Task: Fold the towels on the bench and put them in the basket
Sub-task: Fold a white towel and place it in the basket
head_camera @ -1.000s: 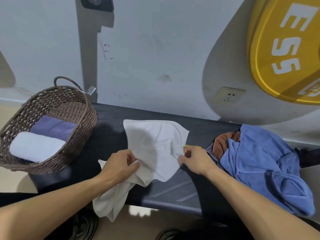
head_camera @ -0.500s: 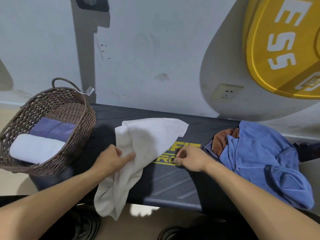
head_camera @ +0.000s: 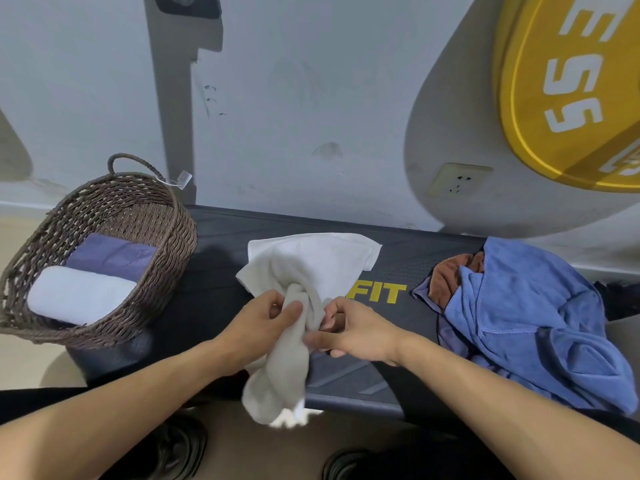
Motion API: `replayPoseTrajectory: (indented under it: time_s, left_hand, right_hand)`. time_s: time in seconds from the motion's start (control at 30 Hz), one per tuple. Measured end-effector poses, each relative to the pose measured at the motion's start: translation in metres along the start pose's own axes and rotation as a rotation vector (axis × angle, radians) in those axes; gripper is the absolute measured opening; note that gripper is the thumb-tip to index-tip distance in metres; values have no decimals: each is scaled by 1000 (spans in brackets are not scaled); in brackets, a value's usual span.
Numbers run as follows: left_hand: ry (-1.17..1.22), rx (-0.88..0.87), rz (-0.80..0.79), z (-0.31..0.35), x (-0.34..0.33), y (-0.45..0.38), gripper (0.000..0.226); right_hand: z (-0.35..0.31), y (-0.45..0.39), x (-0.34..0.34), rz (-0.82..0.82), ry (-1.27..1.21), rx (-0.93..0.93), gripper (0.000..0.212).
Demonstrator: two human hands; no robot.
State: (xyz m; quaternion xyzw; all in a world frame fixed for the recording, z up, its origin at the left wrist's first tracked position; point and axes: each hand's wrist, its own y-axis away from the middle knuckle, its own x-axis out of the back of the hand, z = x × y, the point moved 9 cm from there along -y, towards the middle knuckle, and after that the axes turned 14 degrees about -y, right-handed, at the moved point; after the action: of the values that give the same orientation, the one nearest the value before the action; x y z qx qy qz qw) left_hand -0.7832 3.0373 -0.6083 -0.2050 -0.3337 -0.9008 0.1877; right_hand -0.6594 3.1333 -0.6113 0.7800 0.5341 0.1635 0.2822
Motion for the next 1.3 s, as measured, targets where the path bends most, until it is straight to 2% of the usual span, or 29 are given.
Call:
replayPoseTrajectory:
  time_s: [0.1,0.17,0.3,0.4,0.5,0.6,0.67,0.73,0.87,0.97,1.03,1.2,1.3]
  left_hand:
    - [215,40,-92,2,0,-1,36]
    - [244,66,-64,-2,8,-4,36]
    - [63,43,141,-9,39,-14,14]
    - [68,24,193,-11,52,-17,15]
    - [-51,-26,344,-7,73,-19,17]
    - [-197,-2,488,-11,93,-17,28]
    - [-351,-70,552,-6,90,-9,36]
    - [-446,-223,519,3,67,-1,32]
    - [-541,-418,138,-4,-4,9,24]
    - [-781,-497,27,-18,-30,14,30]
    - [-828,-533,59,-18,-31,16,28]
    - [-780,-540,111,-10,-27,19,10]
    - [-610,-506,182,-1,-15,23,7]
  right_hand:
    - [-5,2,5,61,-252,-14,30]
    - [-11,3,11,88,-293,-15,25]
    - [-25,10,22,66,-215,-60,19]
    - [-36,14,41,122,-173,-38,20]
    - [-49,17,63,233,-257,68,15]
    - [-52,18,84,389,-347,188,20]
    - [-52,17,90,469,-74,241,18]
    - [-47,14,76,398,221,269,18]
    - [-16,1,27,77,541,254,17]
    - [6,-6,22,25,845,165,53]
    - [11,-8,23,25,897,164,55]
    - [9,-9,18,82,904,255,22]
    - [5,-9,19,97,861,275,15]
